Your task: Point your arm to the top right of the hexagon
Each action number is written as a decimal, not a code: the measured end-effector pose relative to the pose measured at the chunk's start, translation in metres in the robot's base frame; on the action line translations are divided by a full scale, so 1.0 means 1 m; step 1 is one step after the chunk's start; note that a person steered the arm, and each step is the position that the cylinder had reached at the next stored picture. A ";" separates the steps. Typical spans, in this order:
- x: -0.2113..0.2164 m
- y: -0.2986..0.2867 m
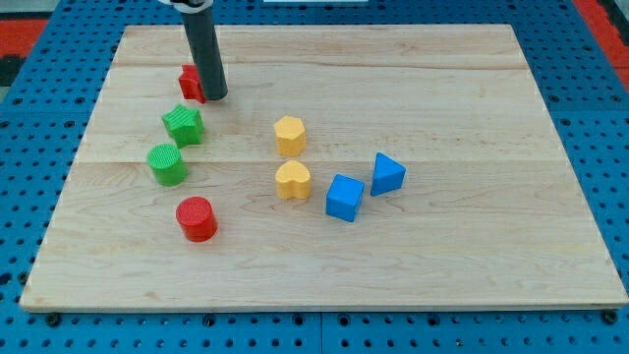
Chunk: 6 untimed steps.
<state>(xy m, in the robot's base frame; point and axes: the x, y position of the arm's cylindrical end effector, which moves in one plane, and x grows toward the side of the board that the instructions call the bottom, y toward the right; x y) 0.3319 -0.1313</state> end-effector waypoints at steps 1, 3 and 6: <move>0.017 0.032; 0.043 0.141; 0.017 0.140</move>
